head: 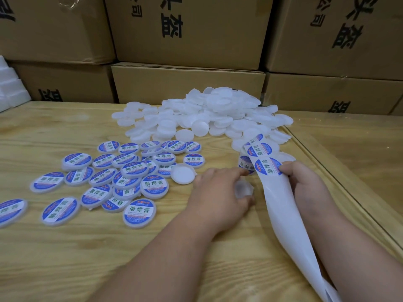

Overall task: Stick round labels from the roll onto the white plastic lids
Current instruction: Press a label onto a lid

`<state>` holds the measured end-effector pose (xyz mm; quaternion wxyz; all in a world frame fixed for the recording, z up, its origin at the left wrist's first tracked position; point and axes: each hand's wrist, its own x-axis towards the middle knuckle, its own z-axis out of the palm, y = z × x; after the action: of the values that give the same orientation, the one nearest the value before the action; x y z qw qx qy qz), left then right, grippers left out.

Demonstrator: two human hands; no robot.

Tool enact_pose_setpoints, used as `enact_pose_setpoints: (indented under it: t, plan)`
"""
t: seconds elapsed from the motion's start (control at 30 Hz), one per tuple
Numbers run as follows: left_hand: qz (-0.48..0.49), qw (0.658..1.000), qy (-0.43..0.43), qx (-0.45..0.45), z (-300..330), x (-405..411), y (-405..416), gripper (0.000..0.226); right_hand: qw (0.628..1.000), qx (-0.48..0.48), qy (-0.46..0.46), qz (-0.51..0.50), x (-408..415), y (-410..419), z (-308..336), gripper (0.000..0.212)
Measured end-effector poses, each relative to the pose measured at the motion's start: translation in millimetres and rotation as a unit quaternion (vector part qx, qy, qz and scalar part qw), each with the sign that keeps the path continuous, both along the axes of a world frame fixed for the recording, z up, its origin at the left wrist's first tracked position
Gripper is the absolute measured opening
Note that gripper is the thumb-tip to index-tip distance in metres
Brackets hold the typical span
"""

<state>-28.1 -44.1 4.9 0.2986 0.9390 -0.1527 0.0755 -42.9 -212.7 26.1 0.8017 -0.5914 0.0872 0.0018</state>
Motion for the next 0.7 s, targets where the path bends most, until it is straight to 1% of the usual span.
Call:
enact_pose_setpoints:
  t: [0.07, 0.13, 0.2, 0.23, 0.27, 0.3, 0.33, 0.37, 0.4, 0.47, 0.5, 0.53, 0.6, 0.63, 0.7]
  plan:
    - [0.001, 1.0, -0.013, -0.012, -1, 1, 0, 0.055, 1.0, -0.011, -0.006, 0.007, 0, 0, -1, 0.044]
    - [0.008, 0.998, -0.017, -0.065, 0, 1, 0, 0.05, 1.0, -0.02, -0.009, 0.009, 1, 0, -2, 0.04]
    - [0.023, 0.987, 0.006, -0.16, 1, 0, 0, 0.042, 0.999, -0.03, -0.01, 0.007, 1, -1, -2, 0.031]
    - [0.035, 0.974, 0.022, -0.223, 2, 1, 1, 0.037, 0.999, -0.035, -0.009, 0.003, 1, -1, -2, 0.026]
    - [0.047, 0.954, 0.035, -0.292, 4, 2, 3, 0.031, 0.999, -0.037, -0.01, -0.003, 1, 0, -3, 0.025]
    - [0.055, 0.935, 0.042, -0.348, 5, 4, 5, 0.024, 0.999, -0.044, -0.019, -0.009, 0, 0, -3, 0.029]
    - [0.06, 0.92, 0.046, -0.385, 8, 5, 8, 0.019, 0.998, -0.06, -0.03, -0.01, -1, 2, -3, 0.03]
    - [0.062, 0.906, 0.05, -0.416, 9, 6, 12, 0.024, 0.996, -0.08, -0.042, -0.009, -2, 4, -3, 0.024]
    - [0.07, 0.884, 0.067, -0.457, 11, 7, 15, 0.029, 0.994, -0.1, -0.053, 0.0, -3, 8, -3, 0.019]
    - [0.068, 0.821, 0.118, -0.555, 16, 7, 19, 0.036, 0.986, -0.148, -0.069, 0.024, -6, 13, -4, 0.02]
    - [0.063, 0.802, 0.132, -0.58, 16, 7, 20, 0.042, 0.981, -0.175, -0.075, 0.038, -7, 15, -4, 0.02]
    - [0.06, 0.796, 0.141, -0.585, 18, 6, 20, 0.047, 0.975, -0.202, -0.078, 0.048, -7, 16, -5, 0.021]
    - [0.066, 0.813, 0.134, -0.563, 20, 5, 19, 0.048, 0.965, -0.243, -0.079, 0.058, -7, 16, -6, 0.025]
    - [0.069, 0.826, 0.126, -0.545, 20, 4, 19, 0.041, 0.964, -0.247, -0.076, 0.06, -8, 16, -6, 0.024]
    - [0.066, 0.849, 0.117, -0.511, 20, 1, 17, 0.018, 0.966, -0.24, -0.068, 0.063, -8, 17, -5, 0.023]
